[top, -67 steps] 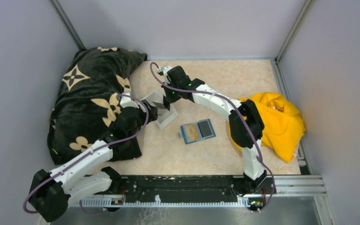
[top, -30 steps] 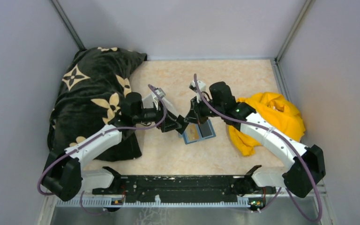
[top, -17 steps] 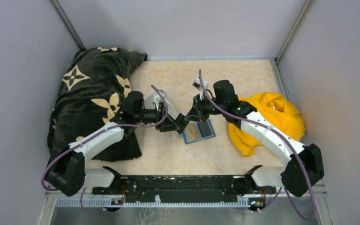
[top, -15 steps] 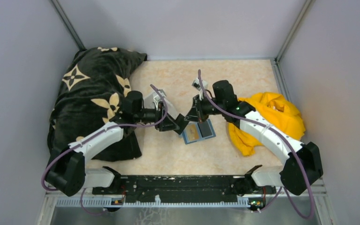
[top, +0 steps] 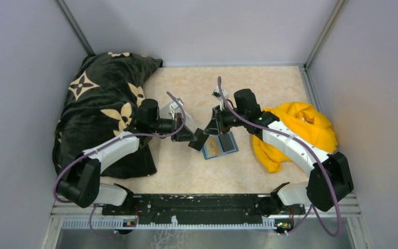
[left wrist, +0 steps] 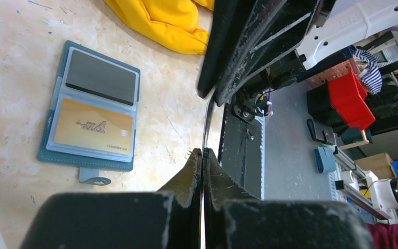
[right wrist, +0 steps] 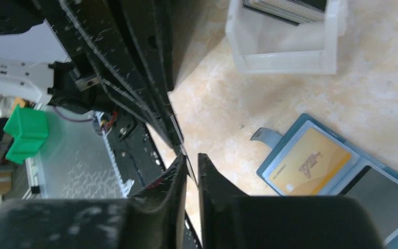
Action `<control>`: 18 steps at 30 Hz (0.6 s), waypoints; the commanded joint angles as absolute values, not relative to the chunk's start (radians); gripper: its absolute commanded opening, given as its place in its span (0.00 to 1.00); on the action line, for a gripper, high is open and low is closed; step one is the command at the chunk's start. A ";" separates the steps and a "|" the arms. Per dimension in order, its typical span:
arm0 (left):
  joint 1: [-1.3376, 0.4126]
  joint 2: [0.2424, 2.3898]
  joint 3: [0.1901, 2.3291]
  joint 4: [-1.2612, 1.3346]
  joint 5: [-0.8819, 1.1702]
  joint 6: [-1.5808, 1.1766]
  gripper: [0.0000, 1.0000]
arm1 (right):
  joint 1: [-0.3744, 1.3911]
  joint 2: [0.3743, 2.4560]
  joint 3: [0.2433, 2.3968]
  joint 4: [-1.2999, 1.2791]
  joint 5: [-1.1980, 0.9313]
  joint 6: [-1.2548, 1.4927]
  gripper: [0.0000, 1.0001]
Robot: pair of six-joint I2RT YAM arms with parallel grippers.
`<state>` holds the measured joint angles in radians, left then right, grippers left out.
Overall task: Put the credit cards into the card holder
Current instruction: Pick up the credit card from the storage box.
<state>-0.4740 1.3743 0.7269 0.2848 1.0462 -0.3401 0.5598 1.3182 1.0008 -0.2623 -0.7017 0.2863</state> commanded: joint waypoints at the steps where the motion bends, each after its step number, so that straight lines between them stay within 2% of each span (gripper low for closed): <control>1: -0.477 1.370 0.754 0.264 1.004 -0.330 0.00 | 0.554 1.296 1.016 -0.195 -0.604 0.290 0.19; 6: -0.477 1.327 0.730 0.239 0.784 -0.342 0.00 | 0.553 1.254 0.991 -0.213 -0.454 0.276 0.39; 7: -0.478 1.324 0.728 0.235 0.751 -0.359 0.00 | 0.554 1.243 0.984 -0.211 -0.422 0.277 0.41; 13: -0.528 1.286 0.668 0.263 0.514 -0.502 0.00 | 0.553 1.210 0.921 -0.189 -0.189 0.320 0.41; 18: -0.650 1.304 0.669 0.222 0.275 -0.622 0.00 | 0.553 1.268 0.877 -0.185 -0.025 0.371 0.34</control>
<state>-0.5686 1.3033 0.6712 0.2401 0.5110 -0.5034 0.5598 1.2404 0.8986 -0.2253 -0.2054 0.3225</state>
